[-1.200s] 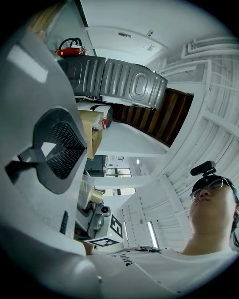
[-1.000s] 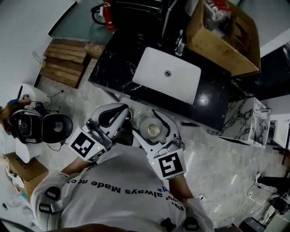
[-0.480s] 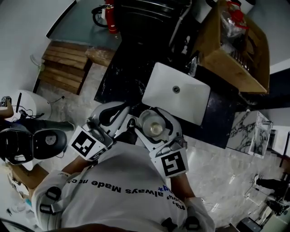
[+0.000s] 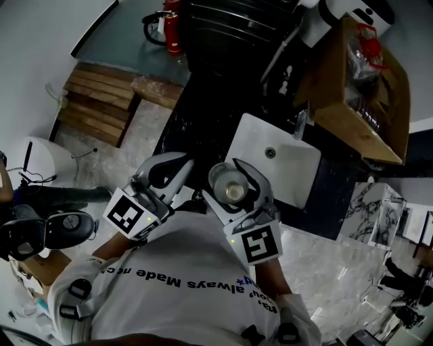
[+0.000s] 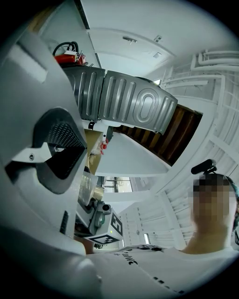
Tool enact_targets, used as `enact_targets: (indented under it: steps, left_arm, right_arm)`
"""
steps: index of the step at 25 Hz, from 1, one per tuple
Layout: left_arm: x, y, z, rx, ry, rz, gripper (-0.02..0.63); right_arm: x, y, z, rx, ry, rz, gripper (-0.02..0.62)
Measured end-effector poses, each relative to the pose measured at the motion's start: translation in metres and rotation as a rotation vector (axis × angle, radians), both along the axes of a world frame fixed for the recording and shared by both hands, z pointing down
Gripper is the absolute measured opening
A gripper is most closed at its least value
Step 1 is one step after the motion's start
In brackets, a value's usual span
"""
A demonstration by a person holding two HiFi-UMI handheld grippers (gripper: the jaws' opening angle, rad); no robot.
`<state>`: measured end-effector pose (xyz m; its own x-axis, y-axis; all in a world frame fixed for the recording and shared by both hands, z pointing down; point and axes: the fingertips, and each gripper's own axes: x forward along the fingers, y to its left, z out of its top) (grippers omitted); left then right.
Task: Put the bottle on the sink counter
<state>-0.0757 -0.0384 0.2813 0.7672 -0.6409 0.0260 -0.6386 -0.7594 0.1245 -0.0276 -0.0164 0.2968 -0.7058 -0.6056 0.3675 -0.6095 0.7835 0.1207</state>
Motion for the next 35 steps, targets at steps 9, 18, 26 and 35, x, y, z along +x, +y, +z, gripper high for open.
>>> enact_targets:
  steps: [9,18,26,35]
  left_arm:
    - [0.007,-0.026,-0.003,-0.011,0.001,0.016,0.003]
    - [0.047,-0.025,-0.005,-0.008,-0.004,-0.012,0.003]
    - [0.076,-0.026,-0.008,-0.007,0.006,-0.021,0.003]
    - [0.068,-0.049,0.007,-0.043,-0.041,-0.045,0.003]
  right_arm:
    - [0.003,-0.025,-0.001,-0.008,-0.004,0.007,0.336]
    - [0.039,-0.022,0.002,-0.010,-0.001,-0.024,0.336]
    - [0.070,-0.025,-0.003,-0.003,-0.013,-0.030,0.336]
    - [0.069,-0.052,0.015,-0.021,-0.002,-0.029,0.336]
